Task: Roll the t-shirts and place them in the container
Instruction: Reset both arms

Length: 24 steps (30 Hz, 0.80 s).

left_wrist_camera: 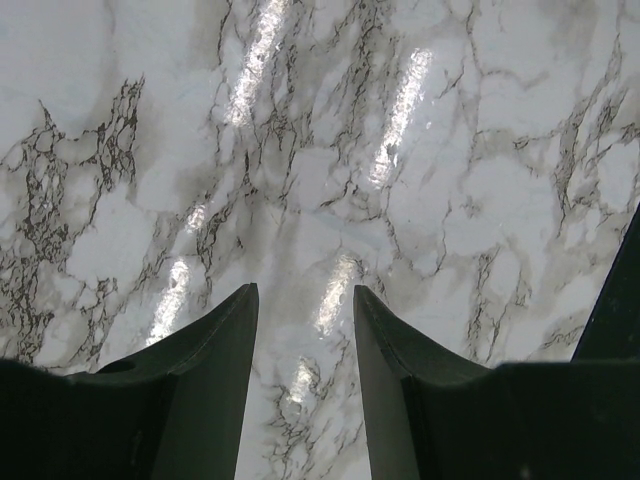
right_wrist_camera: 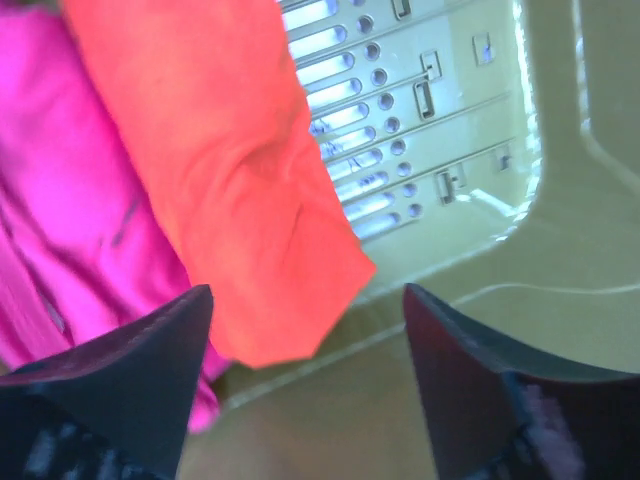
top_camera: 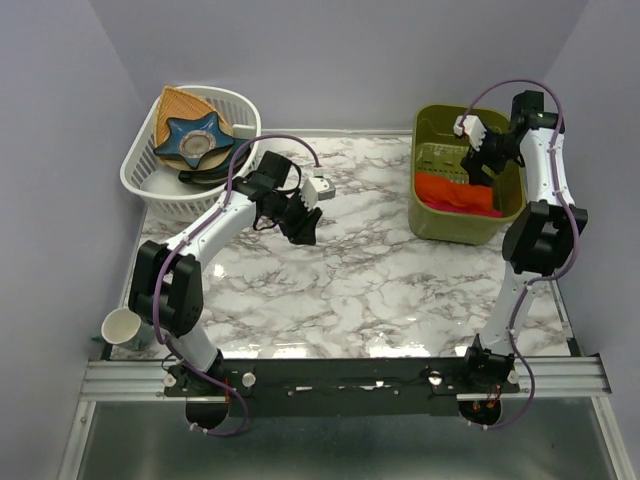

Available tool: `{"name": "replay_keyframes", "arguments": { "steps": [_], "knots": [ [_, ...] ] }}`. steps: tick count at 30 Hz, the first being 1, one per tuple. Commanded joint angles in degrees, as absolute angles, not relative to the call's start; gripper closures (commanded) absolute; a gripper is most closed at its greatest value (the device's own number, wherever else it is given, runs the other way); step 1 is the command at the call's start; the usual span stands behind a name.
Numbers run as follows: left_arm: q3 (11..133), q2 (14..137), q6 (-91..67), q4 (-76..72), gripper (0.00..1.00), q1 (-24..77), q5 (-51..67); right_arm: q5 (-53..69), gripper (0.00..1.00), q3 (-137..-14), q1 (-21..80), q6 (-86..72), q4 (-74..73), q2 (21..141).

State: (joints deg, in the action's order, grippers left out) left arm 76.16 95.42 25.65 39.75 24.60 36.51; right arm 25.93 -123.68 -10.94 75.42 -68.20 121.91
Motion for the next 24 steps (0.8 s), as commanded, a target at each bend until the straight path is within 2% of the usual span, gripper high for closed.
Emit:
{"name": "replay_keyframes", "arguments": {
  "steps": [1,7,12,18,22,24],
  "knots": [
    [76.3,95.2,23.9,37.5,0.49,24.7,37.2,28.1,0.24,-121.9,-9.9,62.0,-62.5,124.7],
    [75.1,93.6,23.6,36.9,0.49,24.7,35.8,22.1,0.41,-115.2,-9.8,65.6,-62.6,124.7],
    [74.2,92.9,23.6,36.0,0.49,24.7,35.3,14.9,0.43,-110.0,-9.8,65.7,-61.1,124.8],
    [74.1,91.4,24.7,35.6,0.49,24.7,35.0,13.5,0.35,-118.4,-10.0,58.0,-62.3,126.5],
    [73.9,90.0,25.8,34.8,0.49,24.7,34.7,15.2,0.19,-120.4,-9.9,57.0,-62.2,123.0],
    [73.6,88.9,25.4,33.8,0.49,24.7,34.5,19.1,0.14,-118.5,-9.8,55.4,-60.4,117.9]
  ]
}}
